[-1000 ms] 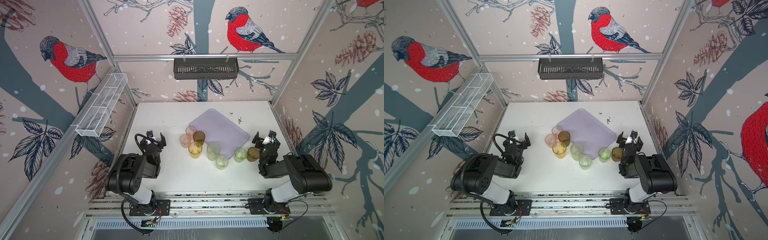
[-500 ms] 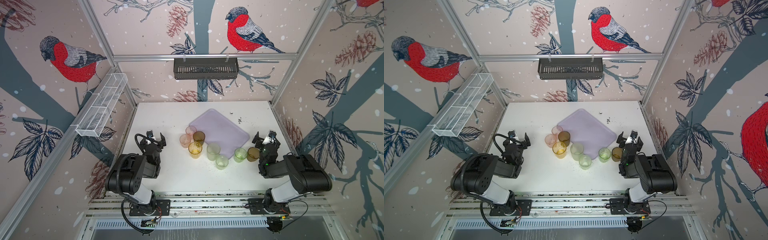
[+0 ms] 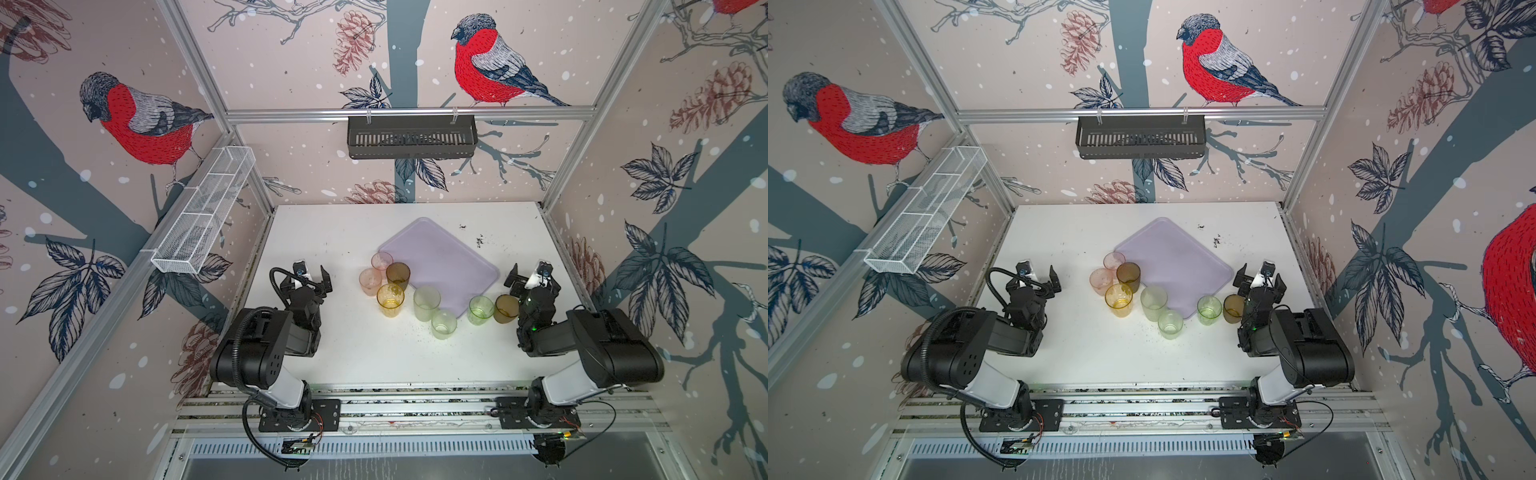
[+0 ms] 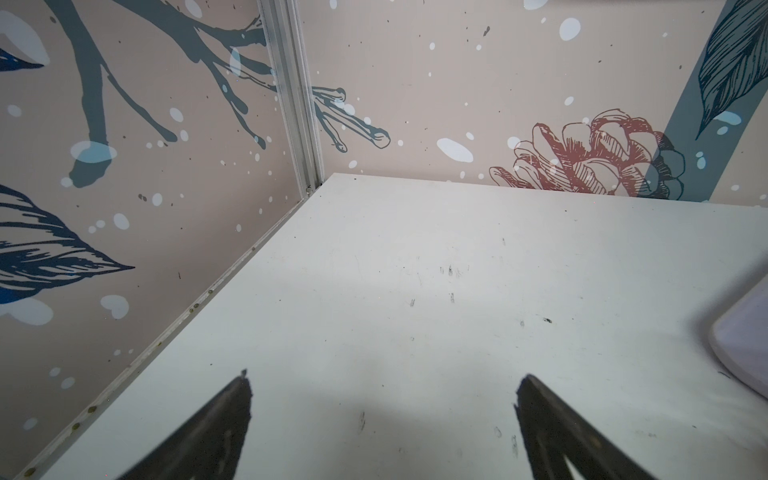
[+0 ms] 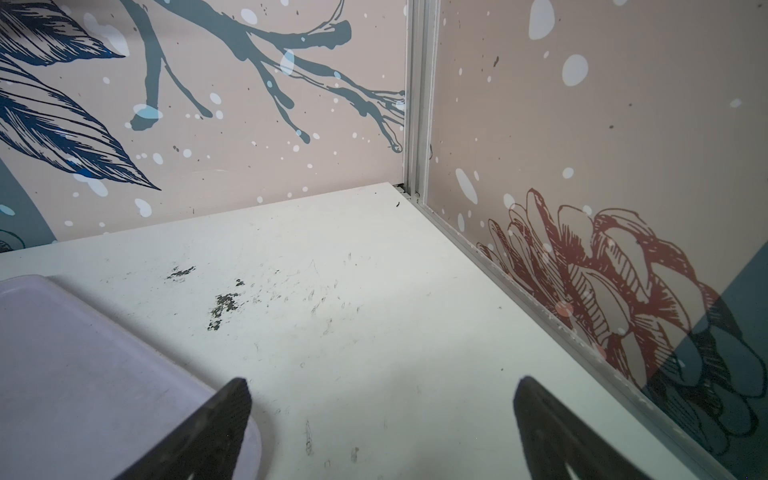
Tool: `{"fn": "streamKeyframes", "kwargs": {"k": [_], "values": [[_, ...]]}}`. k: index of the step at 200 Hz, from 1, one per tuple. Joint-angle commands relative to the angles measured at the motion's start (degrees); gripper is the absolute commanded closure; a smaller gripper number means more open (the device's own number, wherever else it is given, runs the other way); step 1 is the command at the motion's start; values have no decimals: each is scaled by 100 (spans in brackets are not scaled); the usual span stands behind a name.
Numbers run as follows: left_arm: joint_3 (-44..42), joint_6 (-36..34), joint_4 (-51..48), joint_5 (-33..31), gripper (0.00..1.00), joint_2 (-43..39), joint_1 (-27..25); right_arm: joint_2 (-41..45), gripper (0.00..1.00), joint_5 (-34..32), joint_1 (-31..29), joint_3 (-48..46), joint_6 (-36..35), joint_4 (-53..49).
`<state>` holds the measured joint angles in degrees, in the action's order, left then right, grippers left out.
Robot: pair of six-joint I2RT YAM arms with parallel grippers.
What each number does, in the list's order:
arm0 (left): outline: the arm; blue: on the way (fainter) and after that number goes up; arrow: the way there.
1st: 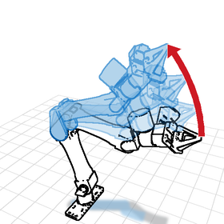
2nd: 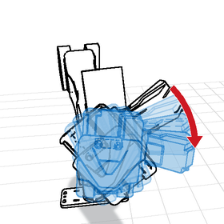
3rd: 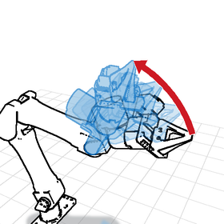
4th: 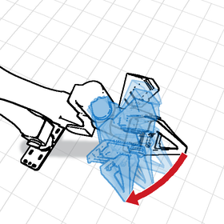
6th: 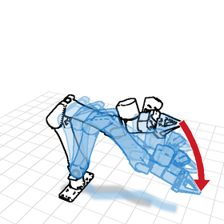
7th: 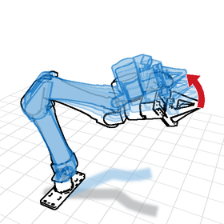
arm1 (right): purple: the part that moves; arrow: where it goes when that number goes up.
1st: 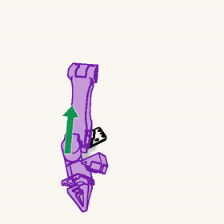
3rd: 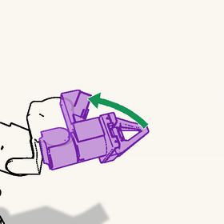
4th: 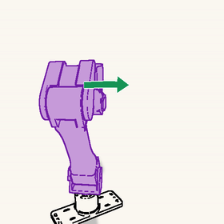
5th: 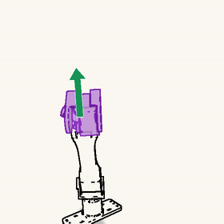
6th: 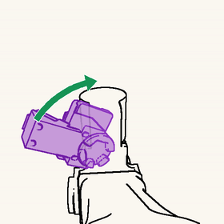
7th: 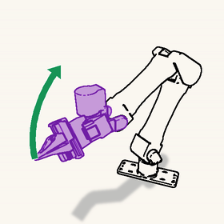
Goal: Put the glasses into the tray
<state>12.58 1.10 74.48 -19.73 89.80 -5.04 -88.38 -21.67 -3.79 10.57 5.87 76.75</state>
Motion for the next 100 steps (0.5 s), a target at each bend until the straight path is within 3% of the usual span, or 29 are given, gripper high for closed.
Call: {"fn": "streamKeyframes", "kwargs": {"k": [1,33,47,100], "values": [[-1,-40,312,-31,1,-7,17,-8,0,-48,-8,16,-7,136],[-44,-40,372,-51,2,-36,12,20,0,-61,-8,-12,-36,197],[-48,-32,314,-49,1,-118,16,257,0,-125,-34,141,-29,-319],[182,-14,-894,-21,2,-880,18,1144,0,162,-68,147,-189,-997]]}}
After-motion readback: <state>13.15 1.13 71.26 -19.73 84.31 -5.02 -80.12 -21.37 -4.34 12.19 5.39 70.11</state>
